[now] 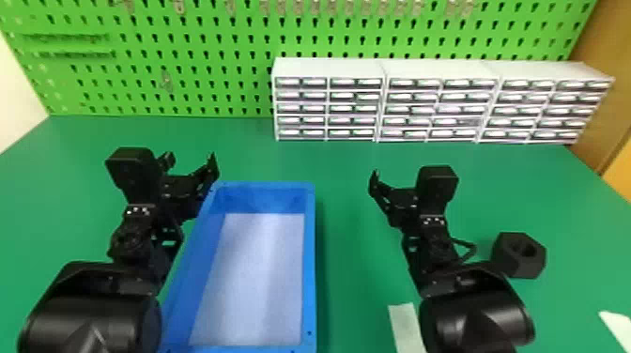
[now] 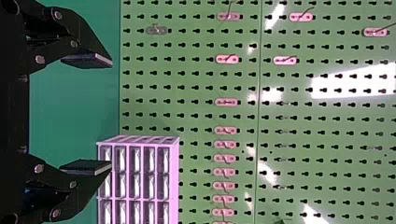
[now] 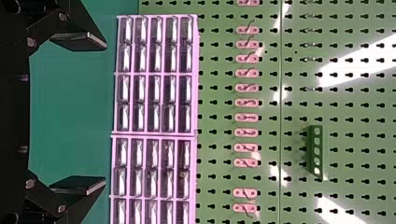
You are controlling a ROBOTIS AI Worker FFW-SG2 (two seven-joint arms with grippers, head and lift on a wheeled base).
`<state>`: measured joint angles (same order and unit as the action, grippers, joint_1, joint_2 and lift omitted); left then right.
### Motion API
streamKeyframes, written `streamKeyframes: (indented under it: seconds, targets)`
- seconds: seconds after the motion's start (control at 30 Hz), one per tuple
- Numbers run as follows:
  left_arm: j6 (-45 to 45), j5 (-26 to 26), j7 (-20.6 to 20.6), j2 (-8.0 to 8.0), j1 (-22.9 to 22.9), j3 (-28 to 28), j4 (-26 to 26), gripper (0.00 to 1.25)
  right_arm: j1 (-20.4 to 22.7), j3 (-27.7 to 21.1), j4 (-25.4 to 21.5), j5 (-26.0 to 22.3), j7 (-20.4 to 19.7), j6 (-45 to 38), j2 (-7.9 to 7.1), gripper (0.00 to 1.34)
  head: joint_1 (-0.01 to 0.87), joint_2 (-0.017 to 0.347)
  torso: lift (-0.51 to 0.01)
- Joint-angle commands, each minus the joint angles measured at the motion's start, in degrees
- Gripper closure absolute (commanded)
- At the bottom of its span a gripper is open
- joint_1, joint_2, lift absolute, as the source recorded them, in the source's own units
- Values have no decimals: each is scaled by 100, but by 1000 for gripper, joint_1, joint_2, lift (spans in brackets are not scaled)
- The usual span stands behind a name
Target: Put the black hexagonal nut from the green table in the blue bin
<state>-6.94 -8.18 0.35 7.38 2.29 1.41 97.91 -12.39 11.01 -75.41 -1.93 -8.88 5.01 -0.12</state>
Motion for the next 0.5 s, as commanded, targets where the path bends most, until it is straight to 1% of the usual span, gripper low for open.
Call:
streamKeyframes:
  seconds: [0.0,0.47]
  targets:
    - [0,0,0,0,0,-9,0,478,0,-3,0,0,0,0,-5,268,686,52,-97]
    - [0,0,0,0,0,0,0,478,0,6,-9,0,0,0,-5,268,686,52,-97]
